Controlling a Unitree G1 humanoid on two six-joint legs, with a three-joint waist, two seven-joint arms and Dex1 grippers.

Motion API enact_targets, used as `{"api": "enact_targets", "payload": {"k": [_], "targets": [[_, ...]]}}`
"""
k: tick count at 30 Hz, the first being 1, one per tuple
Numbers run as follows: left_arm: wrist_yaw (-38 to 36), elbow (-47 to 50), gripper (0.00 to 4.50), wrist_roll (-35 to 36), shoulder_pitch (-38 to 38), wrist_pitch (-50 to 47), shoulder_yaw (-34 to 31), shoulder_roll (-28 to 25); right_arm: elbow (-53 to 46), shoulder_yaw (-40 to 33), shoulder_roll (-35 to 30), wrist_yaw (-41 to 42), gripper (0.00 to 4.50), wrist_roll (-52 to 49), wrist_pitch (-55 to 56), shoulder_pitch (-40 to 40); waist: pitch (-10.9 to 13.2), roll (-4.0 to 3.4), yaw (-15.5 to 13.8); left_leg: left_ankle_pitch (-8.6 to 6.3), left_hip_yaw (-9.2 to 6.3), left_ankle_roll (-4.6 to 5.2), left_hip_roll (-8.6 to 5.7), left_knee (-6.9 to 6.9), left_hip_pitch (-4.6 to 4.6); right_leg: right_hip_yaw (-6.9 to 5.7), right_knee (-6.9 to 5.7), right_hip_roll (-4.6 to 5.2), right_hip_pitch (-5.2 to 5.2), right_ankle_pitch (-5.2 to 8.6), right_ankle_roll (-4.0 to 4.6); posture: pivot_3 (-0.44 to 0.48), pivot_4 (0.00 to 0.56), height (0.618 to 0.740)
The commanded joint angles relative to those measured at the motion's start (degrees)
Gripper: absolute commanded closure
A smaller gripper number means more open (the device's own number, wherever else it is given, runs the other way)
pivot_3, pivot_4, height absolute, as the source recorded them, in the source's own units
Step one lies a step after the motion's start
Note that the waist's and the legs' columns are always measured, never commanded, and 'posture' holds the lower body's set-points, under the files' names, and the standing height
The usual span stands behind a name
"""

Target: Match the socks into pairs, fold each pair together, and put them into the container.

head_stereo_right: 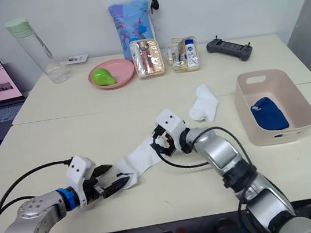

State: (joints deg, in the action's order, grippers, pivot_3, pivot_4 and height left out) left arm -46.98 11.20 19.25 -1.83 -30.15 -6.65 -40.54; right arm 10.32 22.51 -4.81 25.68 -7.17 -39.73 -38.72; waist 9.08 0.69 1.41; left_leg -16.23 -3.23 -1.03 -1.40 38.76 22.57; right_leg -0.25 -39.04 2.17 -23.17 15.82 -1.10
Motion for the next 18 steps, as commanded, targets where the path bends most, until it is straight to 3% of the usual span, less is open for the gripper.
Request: {"api": "enact_targets", "payload": {"k": [1, 8, 11, 13, 18], "targets": [[-2.31, -2.71, 0.68, -3.19, -2.84, 1.39, 6.09, -0.67, 1.38, -0.32, 0.76, 0.79, 0.67, 1.38, 2.54, -1.42, -0.03, -0.06, 0.02, 0.0, 0.0, 0.0, 0.0, 0.0, 0.0, 0.01, 0.0, 0.0, 0.0, 0.0, 0.0, 0.0, 0.15, 0.733], [-2.24, -0.92, 2.81, -2.91, -5.38, 1.4, 6.43, -0.66, 1.56, -0.61, 1.5, 1.51, 3.18, 2.73, 3.53, -0.8, -0.26, -0.37, 0.22, -0.01, 0.13, 0.01, 0.0, -0.08, -0.16, 0.16, 0.01, -0.02, 0.03, 0.01, -0.01, 0.0, 0.15, 0.733], [-3.92, -0.14, 3.83, -0.19, -4.49, -0.98, 2.24, -3.29, -1.54, -1.76, 0.66, 1.22, 4.33, 2.68, 3.54, 0.58, -0.26, -0.37, 0.23, -0.01, 0.16, 0.02, 0.0, -0.09, -0.18, 0.19, 0.01, -0.02, 0.04, 0.01, -0.01, 0.0, 0.15, 0.733], [-5.18, -0.19, 4.45, 1.96, -3.13, -2.59, -0.31, -5.06, -3.85, -2.59, -0.11, 1.02, 4.5, 2.57, 2.96, 1.77, -0.26, -0.35, 0.37, -0.01, 0.15, 0.02, 0.04, -0.09, -0.17, 0.19, 0.01, -0.05, 0.03, 0.01, -0.01, 0.0, 0.15, 0.733], [-11.35, -0.53, 4.49, 7.01, 2.11, -7.05, -2.04, -11.08, -13.9, -5.08, -2.66, 0.71, 4.5, 1.35, -1.23, 7.26, -0.15, -0.21, 0.46, -0.01, 0.13, 0.02, 0.1, -0.1, -0.14, 0.16, -0.02, -0.14, -0.01, 0.01, -0.01, 0.0, 0.15, 0.733]]}}
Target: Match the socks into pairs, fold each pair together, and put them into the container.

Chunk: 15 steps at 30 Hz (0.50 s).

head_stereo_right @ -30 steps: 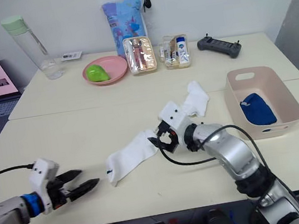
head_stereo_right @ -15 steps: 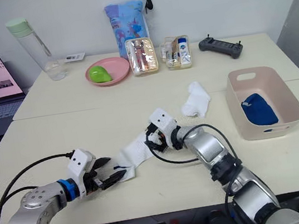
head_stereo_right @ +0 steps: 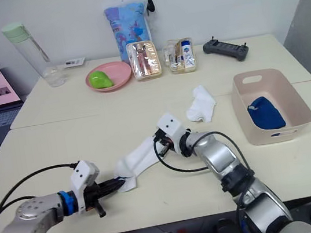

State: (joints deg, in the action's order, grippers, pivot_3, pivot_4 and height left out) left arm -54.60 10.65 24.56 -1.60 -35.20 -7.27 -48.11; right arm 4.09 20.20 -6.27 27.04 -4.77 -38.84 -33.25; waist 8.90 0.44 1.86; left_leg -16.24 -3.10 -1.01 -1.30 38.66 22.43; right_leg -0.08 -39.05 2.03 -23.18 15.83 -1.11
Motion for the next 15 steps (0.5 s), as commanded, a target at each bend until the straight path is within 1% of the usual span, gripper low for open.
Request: {"api": "enact_targets", "payload": {"k": [1, 3, 6, 10, 13, 15], "targets": [[-5.64, 0.13, 4.49, 2.29, 3.16, -2.59, -0.69, -5.01, -10.87, -3.43, -2.16, -0.45, 4.5, -1.63, -3.61, 3.42, 0.05, 0.07, -0.05, 0.0, 0.0, 0.0, 0.0, 0.0, 0.04, -0.01, 0.01, 0.0, -0.02, 0.0, 0.0, 0.0, 0.15, 0.733], [-8.66, 0.28, 4.49, 3.19, 5.5, -3.58, 1.03, -7.09, -16.16, -4.45, -3.89, -0.32, 4.5, -2.6, -6.55, 6.16, 0.07, 0.09, -0.15, 0.0, -0.04, 0.0, 0.0, 0.0, 0.12, -0.04, 0.06, 0.01, -0.05, 0.0, 0.0, 0.0, 0.15, 0.733], [-10.99, 0.04, 4.49, 3.12, 7.75, -3.99, 3.3, -8.24, -20.77, -5.42, -5.1, -0.74, 4.5, -3.46, -9.25, 8.4, 0.07, 0.1, -0.13, 0.0, -0.02, 0.0, -0.02, 0.01, 0.13, -0.02, 0.07, 0.02, -0.04, 0.01, -0.01, 0.0, 0.15, 0.733], [-17.63, -0.24, 4.49, 0.92, 14.53, -3.63, 11.61, -9.79, -34.18, -8.04, -8.58, -0.19, 4.5, -6.98, -15.75, 15.66, 0.11, 0.16, -0.34, 0.0, -0.13, 0.0, 0.0, 0.0, 0.2, -0.14, 0.06, 0.0, -0.06, 0.04, 0.01, 0.0, 0.15, 0.733], [-20.02, -2.18, 4.49, -0.37, 17.05, -2.58, 14.22, -10.33, -38.5, -8.93, -9.97, -0.48, 4.5, -8.58, -18.42, 17.87, 0.15, 0.2, 0.04, 0.0, -0.16, 0.0, -0.02, 0.01, 0.27, -0.18, 0.06, 0.0, -0.07, 0.07, 0.02, 0.0, 0.15, 0.733], [-22.26, -4.93, 4.49, -0.89, 19.59, -2.27, 15.51, -10.54, -41.42, -10.98, -11.53, -0.68, 4.5, -9.7, -20.35, 20.4, 0.16, 0.21, 0.17, 0.0, -0.11, 0.0, -0.01, 0.02, 0.21, -0.15, 0.02, -0.02, -0.07, 0.06, 0.02, 0.0, 0.15, 0.733]]}}
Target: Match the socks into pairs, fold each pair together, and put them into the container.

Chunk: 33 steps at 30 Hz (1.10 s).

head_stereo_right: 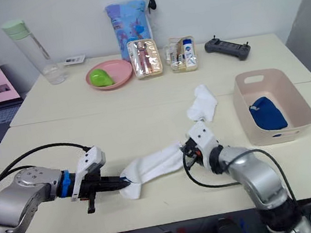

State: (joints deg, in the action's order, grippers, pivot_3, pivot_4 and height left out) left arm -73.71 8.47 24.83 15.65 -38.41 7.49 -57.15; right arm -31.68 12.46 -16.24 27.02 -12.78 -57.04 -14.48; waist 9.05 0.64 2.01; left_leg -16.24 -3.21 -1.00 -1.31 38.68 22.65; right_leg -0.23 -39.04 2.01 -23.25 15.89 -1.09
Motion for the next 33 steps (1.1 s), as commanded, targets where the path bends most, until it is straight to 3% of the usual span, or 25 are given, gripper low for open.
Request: {"api": "enact_targets", "payload": {"k": [1, 6, 12, 16, 21, 24, 25, 29, 33], "targets": [[-4.12, -3.68, 4.49, -1.19, 3.26, 0.86, 1.12, -1.61, -6.73, -4.05, -2.17, -0.73, 4.5, -2.15, -2.86, 2.64, 0.01, 0.02, -0.1, 0.0, -0.02, 0.0, 0.03, 0.0, -0.01, -0.02, -0.01, -0.04, 0.0, 0.0, 0.0, 0.0, 0.15, 0.733], [-7.13, -3.67, 4.49, 3.62, 4.06, -6.63, 1.17, -1.17, -10.49, -6.62, -5.67, -0.25, 4.5, -4.06, -2.72, 9.17, 0.06, 0.09, -0.18, 0.0, -0.13, 0.0, 0.02, 0.0, 0.07, -0.17, 0.02, -0.06, 0.01, 0.08, 0.04, 0.0, 0.15, 0.733], [-5.53, -1.67, 4.49, 2.72, 0.75, -5.99, 3.57, 1.12, -12.43, -4.0, -9.17, -0.73, 4.5, -3.68, 0.35, 15.33, 0.07, 0.1, -0.23, 0.0, -0.14, 0.0, 0.03, 0.01, 0.05, -0.12, 0.0, -0.05, 0.03, 0.09, 0.03, 0.0, 0.15, 0.733], [-3.45, -4.76, 4.49, -1.35, 0.18, -0.48, 5.49, 3.76, -11.18, -1.97, -9.79, -1.91, 4.5, -2.88, 3.03, 16.85, 0.08, 0.11, -0.29, 0.0, -0.14, 0.0, 0.03, 0.03, 0.05, -0.12, 0.01, -0.04, 0.05, 0.09, 0.03, 0.0, 0.15, 0.733], [-0.92, -7.77, 4.49, -0.83, 2.16, -1.46, 3.13, 6.7, -9.62, -2.1, -9.53, -3.91, 4.5, -2.11, 3.93, 16.79, 0.07, 0.12, -0.37, 0.0, -0.15, 0.0, 0.0, 0.05, 0.04, -0.13, 0.01, -0.02, 0.08, 0.09, 0.03, 0.0, 0.15, 0.733], [-1.14, -9.62, 3.81, 0.44, 3.35, -1.94, 0.63, 6.11, -9.07, -3.38, -9.73, -4.54, 4.5, -1.86, 4.08, 17.18, 0.08, 0.13, -0.36, 0.0, -0.16, 0.0, 0.0, 0.06, 0.05, -0.14, 0.01, -0.02, 0.07, 0.09, 0.02, 0.0, 0.15, 0.733], [-0.09, -11.09, 3.55, -0.05, 3.85, -1.23, -0.09, 6.63, -8.71, -3.72, -9.7, -4.77, 4.27, -1.71, 4.26, 17.16, 0.08, 0.13, -0.36, 0.0, -0.16, 0.0, 0.0, 0.06, 0.05, -0.15, 0.0, -0.02, 0.07, 0.09, 0.02, 0.0, 0.15, 0.733], [2.25, -16.46, 2.3, -2.81, 5.36, 2.55, -0.28, 8.28, -7.35, -4.26, -10.39, -4.53, 3.16, -1.47, 5.57, 16.72, 0.07, 0.13, -0.37, 0.0, -0.17, 0.0, 0.0, 0.06, 0.05, -0.17, 0.0, -0.03, 0.07, 0.08, 0.02, 0.0, 0.15, 0.733], [1.43, -13.44, 1.07, -1.69, 3.37, 2.38, -0.78, 7.18, -8.56, -5.62, -11.12, -3.16, 1.76, -2.95, 7.31, 17.47, 0.07, 0.12, -0.37, 0.0, -0.17, 0.0, -0.01, 0.06, 0.03, -0.15, -0.01, -0.01, 0.09, 0.08, 0.03, 0.0, 0.15, 0.733]]}}
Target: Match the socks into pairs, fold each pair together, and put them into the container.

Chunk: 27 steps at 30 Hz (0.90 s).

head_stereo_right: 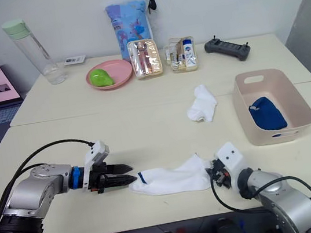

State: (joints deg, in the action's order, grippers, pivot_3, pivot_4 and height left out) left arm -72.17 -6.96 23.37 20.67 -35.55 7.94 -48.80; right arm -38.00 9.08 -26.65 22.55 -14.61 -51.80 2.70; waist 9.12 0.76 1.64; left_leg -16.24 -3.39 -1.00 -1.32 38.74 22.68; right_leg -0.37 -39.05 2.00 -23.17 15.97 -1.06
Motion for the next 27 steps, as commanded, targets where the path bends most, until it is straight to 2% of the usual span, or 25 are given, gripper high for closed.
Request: {"api": "enact_targets", "payload": {"k": [1, 2, 3, 5, 9, 12, 15, 20, 24, 27], "targets": [[-0.47, 2.83, 0.79, 0.16, -2.18, -0.88, -1.39, -1.53, -2.53, -2.57, -0.79, 1.71, 1.44, -1.61, 2.3, 0.5, 0.0, 0.0, 0.0, 0.0, 0.0, 0.0, 0.01, 0.0, -0.01, 0.01, 0.0, 0.0, 0.0, 0.0, 0.0, 0.0, 0.15, 0.733], [-0.55, 3.99, 0.47, 0.53, -3.12, -0.68, -2.07, -1.88, -3.0, -3.31, -0.61, 2.43, 1.09, -2.62, 2.61, 0.66, 0.0, 0.0, 0.0, 0.0, 0.0, 0.0, 0.01, 0.0, -0.01, 0.01, -0.01, 0.0, 0.0, 0.0, 0.0, 0.0, 0.15, 0.733], [-0.42, 5.4, 0.24, 1.62, -3.83, -2.32, -2.88, -2.17, -2.86, -3.92, -0.39, 2.18, 1.08, -2.64, 2.79, 0.41, 0.0, 0.0, 0.02, 0.0, 0.0, 0.0, 0.02, 0.0, -0.01, 0.01, -0.01, 0.0, 0.0, 0.0, 0.0, 0.0, 0.15, 0.733], [0.01, 8.29, 0.24, 3.68, -5.02, -5.62, -4.01, -2.44, -1.94, -4.69, 0.31, 1.51, 1.08, -2.86, 2.75, -0.56, 0.0, 0.0, 0.14, 0.0, 0.0, 0.0, 0.04, -0.01, -0.01, 0.02, -0.01, 0.0, 0.0, 0.0, 0.0, 0.0, 0.15, 0.733], [6.28, 10.11, 0.24, 0.72, -7.11, -5.47, -2.83, 0.25, 0.82, -2.81, 0.76, 1.06, 1.08, -2.9, 0.68, -3.21, -0.01, -0.01, 0.03, 0.0, -0.01, 0.0, 0.03, -0.01, -0.02, 0.01, -0.02, -0.01, 0.0, 0.0, 0.0, 0.0, 0.15, 0.733], [8.23, 13.72, 0.83, -0.05, -10.81, -5.54, -1.75, 0.64, 1.82, -1.77, 0.23, 1.21, 1.67, -2.86, -0.86, -3.89, -0.03, -0.02, 0.0, 0.0, 0.01, 0.0, 0.01, -0.01, -0.05, 0.04, 0.0, 0.02, 0.04, 0.0, 0.0, 0.0, 0.15, 0.733], [9.48, 16.23, 1.75, 1.08, -14.27, -6.51, -2.25, 1.02, 0.46, -1.39, -0.31, 2.65, 2.74, -4.29, -1.61, -3.61, -0.03, -0.03, -0.01, 0.0, 0.03, 0.0, 0.01, -0.01, -0.05, 0.07, 0.01, 0.04, 0.04, 0.0, 0.0, 0.0, 0.15, 0.733], [11.25, 16.63, 3.27, 0.61, -15.37, -5.55, -2.24, 1.92, -0.83, -0.31, -1.6, 3.29, 4.49, -4.75, -2.88, -2.77, -0.05, -0.05, -0.02, 0.0, 0.06, 0.0, 0.01, -0.02, -0.1, 0.09, 0.01, 0.04, 0.07, 0.0, 0.0, 0.0, 0.15, 0.733], [9.81, 19.11, 4.45, 3.78, -14.7, -8.5, -4.89, -0.27, -5.05, -2.88, -3.21, 5.4, 4.5, -8.97, -5.54, -0.72, -0.04, -0.03, -0.03, 0.0, 0.06, 0.0, 0.01, -0.02, -0.09, 0.09, 0.03, 0.04, 0.06, 0.01, -0.01, 0.0, 0.15, 0.733], [8.05, 20.31, 4.45, 4.96, -14.31, -9.75, -5.49, -2.65, -7.66, -3.95, -3.2, 5.41, 4.5, -11.84, -8.36, 0.75, -0.02, -0.01, -0.02, -0.01, 0.04, 0.0, 0.01, -0.02, -0.08, 0.07, 0.03, 0.03, 0.05, 0.01, -0.01, 0.0, 0.15, 0.733]]}}
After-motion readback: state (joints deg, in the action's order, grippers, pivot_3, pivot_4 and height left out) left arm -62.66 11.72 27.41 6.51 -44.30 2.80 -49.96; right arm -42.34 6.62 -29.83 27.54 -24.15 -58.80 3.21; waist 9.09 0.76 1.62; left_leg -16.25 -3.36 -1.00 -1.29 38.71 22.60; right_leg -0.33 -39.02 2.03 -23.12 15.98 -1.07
